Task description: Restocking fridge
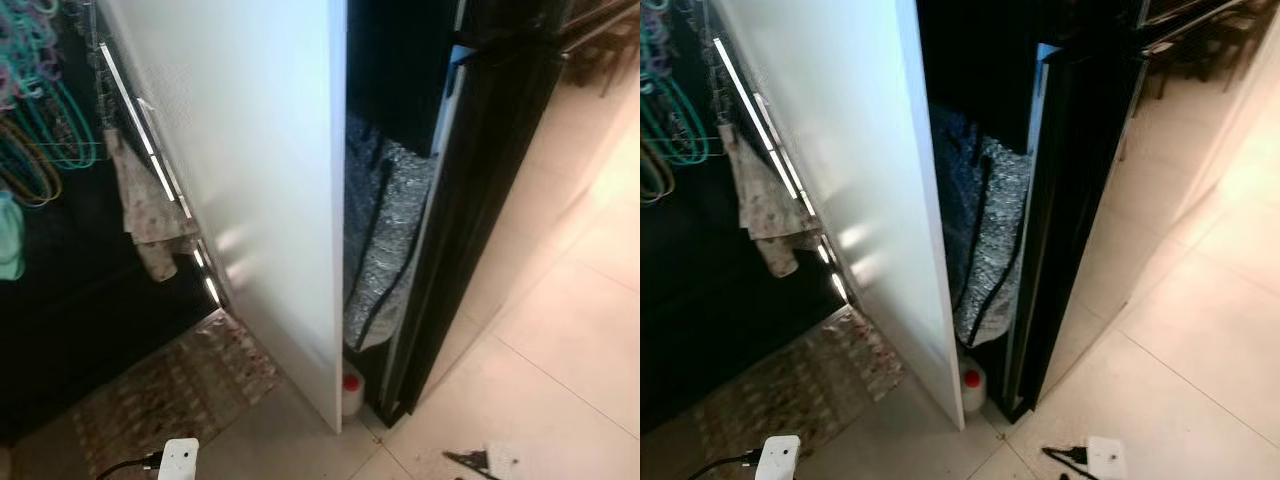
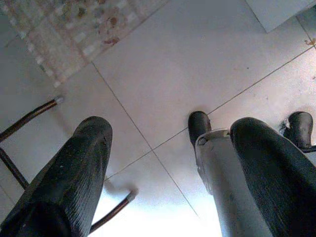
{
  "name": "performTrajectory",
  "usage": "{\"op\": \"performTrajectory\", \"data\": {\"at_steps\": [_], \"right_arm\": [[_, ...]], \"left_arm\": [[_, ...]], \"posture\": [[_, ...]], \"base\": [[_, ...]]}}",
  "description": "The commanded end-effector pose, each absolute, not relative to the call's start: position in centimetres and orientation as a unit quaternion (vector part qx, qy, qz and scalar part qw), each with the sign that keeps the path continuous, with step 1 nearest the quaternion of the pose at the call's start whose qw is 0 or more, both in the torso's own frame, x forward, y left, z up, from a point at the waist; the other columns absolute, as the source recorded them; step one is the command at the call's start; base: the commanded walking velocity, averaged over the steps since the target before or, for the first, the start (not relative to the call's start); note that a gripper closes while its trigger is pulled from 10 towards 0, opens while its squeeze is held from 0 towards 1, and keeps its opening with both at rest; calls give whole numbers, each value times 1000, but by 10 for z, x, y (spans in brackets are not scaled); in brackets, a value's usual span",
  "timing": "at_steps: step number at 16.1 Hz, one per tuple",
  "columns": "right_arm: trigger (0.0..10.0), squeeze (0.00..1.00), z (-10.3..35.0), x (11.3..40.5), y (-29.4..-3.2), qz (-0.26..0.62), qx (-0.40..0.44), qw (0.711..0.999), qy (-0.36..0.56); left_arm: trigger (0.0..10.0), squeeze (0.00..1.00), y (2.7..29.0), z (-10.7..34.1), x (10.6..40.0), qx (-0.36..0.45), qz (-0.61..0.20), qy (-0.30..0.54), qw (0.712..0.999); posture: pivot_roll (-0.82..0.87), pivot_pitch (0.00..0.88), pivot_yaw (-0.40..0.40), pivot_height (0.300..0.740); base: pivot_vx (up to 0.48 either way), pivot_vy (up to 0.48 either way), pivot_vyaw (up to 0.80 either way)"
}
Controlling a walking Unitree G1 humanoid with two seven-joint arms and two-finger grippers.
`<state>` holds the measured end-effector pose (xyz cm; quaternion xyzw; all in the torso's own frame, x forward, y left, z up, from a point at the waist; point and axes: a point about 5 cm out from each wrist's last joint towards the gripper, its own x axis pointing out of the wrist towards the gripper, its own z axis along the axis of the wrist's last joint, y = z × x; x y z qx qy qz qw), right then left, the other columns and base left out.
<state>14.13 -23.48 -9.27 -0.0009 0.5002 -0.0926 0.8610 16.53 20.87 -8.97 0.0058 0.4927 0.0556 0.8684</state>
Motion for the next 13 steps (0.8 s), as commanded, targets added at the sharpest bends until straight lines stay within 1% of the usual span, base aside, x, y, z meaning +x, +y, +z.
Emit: {"op": "performTrajectory", "data": {"at_steps": [1, 2, 3, 5, 7, 10, 13], "right_arm": [[10000, 0, -94, 138, -233, -82, -5, 859, 505], [10000, 0, -95, 135, -233, -72, -15, 857, 510], [10000, 0, -96, 132, -234, -57, -30, 856, 512], [10000, 0, -96, 133, -230, -36, -52, 858, 509], [10000, 0, -94, 137, -230, -44, -47, 867, 495], [10000, 0, -95, 137, -230, -44, -37, 864, 501], [10000, 0, -98, 123, -237, -52, -35, 856, 514]], "left_arm": [[10000, 0, 216, -90, 161, 19, 57, 499, 864], [10000, 0, 217, -90, 161, 20, 60, 499, 864], [10000, 0, 220, -90, 160, 24, 61, 500, 863], [10000, 0, 222, -89, 160, 28, 60, 502, 863], [10000, 0, 221, -89, 160, 26, 60, 502, 863], [10000, 0, 219, -91, 158, 34, 46, 509, 859], [10000, 0, 220, -91, 158, 47, 37, 510, 858]], "posture": [[-68, 10, 69, 740], [-67, 6, 72, 740], [-70, 0, 76, 740], [-69, 0, 72, 740], [-66, 0, 74, 740], [-73, 0, 88, 740], [-71, 0, 101, 740]], "base": [[0, 0, 0], [0, 0, 0], [0, 0, 425], [0, 0, 484], [0, 0, 450], [0, 0, 0], [0, 0, 0]]}}
